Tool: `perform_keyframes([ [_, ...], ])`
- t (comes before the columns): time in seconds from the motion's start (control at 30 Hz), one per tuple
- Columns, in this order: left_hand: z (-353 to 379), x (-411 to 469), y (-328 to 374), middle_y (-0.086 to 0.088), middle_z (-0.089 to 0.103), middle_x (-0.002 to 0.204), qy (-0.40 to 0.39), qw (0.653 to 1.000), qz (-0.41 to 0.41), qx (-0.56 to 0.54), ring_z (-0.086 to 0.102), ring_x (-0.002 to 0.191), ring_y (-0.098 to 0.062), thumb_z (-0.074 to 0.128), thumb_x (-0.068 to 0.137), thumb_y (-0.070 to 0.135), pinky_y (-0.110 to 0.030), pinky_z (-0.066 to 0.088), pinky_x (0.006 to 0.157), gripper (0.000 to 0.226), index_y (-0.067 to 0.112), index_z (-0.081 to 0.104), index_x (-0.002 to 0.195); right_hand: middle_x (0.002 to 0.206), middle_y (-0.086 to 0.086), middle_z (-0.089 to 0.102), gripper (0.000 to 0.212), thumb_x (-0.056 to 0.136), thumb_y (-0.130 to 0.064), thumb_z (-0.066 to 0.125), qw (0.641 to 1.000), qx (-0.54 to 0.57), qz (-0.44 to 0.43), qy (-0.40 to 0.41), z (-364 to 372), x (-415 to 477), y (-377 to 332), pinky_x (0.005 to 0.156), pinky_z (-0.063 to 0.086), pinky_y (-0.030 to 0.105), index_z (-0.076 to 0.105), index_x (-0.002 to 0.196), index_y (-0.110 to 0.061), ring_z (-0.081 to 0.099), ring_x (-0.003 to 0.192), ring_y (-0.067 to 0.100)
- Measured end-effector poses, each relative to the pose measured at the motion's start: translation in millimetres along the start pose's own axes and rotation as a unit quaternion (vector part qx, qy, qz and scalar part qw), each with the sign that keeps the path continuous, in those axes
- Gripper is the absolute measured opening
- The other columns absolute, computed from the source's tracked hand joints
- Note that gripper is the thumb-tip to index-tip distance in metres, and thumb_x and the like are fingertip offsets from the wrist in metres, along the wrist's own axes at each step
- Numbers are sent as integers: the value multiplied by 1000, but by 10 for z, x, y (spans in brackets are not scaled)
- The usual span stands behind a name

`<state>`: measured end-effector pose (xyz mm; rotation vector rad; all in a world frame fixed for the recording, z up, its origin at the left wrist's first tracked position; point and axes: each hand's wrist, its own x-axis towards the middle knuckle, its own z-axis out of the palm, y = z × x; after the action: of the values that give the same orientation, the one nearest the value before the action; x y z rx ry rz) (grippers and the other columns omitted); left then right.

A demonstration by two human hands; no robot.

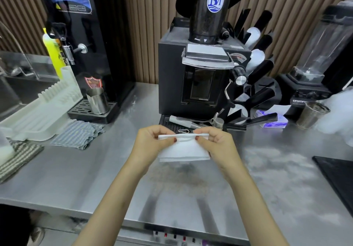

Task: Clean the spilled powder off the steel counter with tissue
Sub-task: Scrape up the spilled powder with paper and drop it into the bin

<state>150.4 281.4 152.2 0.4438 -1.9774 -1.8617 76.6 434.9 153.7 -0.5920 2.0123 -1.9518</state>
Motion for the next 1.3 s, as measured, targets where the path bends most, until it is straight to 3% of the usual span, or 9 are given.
perform_keyframes([
  [0.1,9,-24,-32,8,63,54,11,1000,-1,-2,55,53,-3,68,72,-9,-13,43,51,24,13,66,61,74,-4,67,26,86,5,54,1000,-19,4,4,26,-9,31,55,44,8,68,82,-17,58,60,-6],
  [0.33,86,-54,-17,13,64,52,18,1000,9,-2,55,52,1,66,72,-10,-10,43,52,29,16,67,60,77,-4,66,35,85,6,52,999,-42,-6,8,-52,-20,34,54,40,8,68,74,-24,55,61,-2],
  [0.47,112,-67,5,15,62,49,12,1000,8,0,52,48,5,66,73,-10,-7,38,47,26,14,67,63,74,-8,64,37,84,8,52,999,-49,-9,22,-81,-53,7,51,37,5,68,72,-23,52,55,-9],
  [0.63,46,-79,-9,14,62,49,24,1000,9,1,53,49,4,66,73,-10,-7,40,50,26,14,68,64,70,-5,62,25,84,10,50,999,-31,0,15,-26,-106,-3,45,34,2,68,84,-7,50,46,-11],
  [0.87,-152,17,-12,10,63,54,42,999,18,-3,52,50,0,66,73,-9,-8,39,49,27,16,68,63,68,-6,62,35,84,8,51,999,-38,6,7,169,-2,-10,45,34,6,66,72,-20,49,46,-9],
  [1.03,-368,177,-26,12,61,52,57,998,29,10,51,47,3,66,73,-10,-7,39,49,28,16,67,61,62,-13,63,31,85,8,50,999,-48,-12,-13,377,255,-60,41,31,5,66,72,-14,47,43,-6],
  [1.13,-549,331,-49,11,62,51,42,998,33,28,52,47,3,65,73,-12,-8,39,49,29,15,66,61,67,-9,65,35,85,7,51,999,-38,-6,-31,529,463,-44,44,41,14,67,67,-18,52,56,8],
  [1.23,-765,553,-105,13,60,46,10,997,33,68,45,42,4,59,77,-14,-9,32,43,34,14,61,58,80,-3,66,38,84,6,52,996,-79,-7,-33,691,705,27,61,47,21,69,68,-24,58,73,12],
  [1.3,-910,736,-139,14,56,43,-3,995,29,98,42,39,3,57,80,-13,-9,29,41,35,14,60,57,82,-3,66,36,84,8,48,994,-104,1,-41,818,855,47,63,45,16,70,73,-19,57,73,12],
])
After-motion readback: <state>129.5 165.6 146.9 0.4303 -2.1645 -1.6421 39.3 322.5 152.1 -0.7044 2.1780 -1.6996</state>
